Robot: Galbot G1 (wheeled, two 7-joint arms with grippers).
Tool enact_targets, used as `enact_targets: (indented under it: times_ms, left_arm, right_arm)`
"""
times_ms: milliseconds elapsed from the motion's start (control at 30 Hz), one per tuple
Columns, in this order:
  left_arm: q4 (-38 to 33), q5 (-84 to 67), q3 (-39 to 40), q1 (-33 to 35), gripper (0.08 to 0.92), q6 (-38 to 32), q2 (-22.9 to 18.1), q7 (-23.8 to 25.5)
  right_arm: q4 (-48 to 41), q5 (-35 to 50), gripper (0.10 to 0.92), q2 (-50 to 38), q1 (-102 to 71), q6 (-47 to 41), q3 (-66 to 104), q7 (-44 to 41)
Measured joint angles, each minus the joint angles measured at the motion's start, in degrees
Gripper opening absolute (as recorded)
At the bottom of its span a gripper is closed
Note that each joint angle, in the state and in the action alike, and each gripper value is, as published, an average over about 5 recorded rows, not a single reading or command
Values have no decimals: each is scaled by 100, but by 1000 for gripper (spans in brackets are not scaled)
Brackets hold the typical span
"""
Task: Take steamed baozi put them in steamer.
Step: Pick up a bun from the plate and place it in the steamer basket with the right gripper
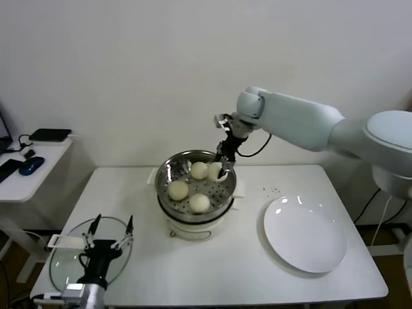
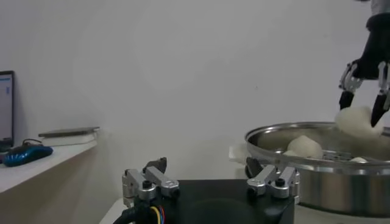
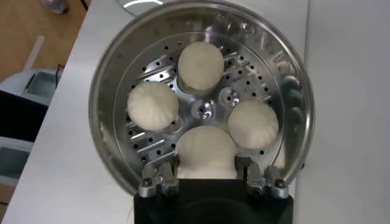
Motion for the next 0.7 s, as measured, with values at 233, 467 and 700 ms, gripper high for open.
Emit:
enact_targets:
  times_ms: [233,467,700]
  left_arm:
    - [33,-1,0,-10,823,0,2,0]
    - [50,1,5,-20,823,0,2,0]
    - [58,2,10,-20,823,0,-1,0]
  right_arm:
    - [-191,-131,619,99,-270,-27,65,14]
    - [-272,-216,619,177,-448,-46,131,37]
    - [-305,-281,624,195,-549,-52,147,43]
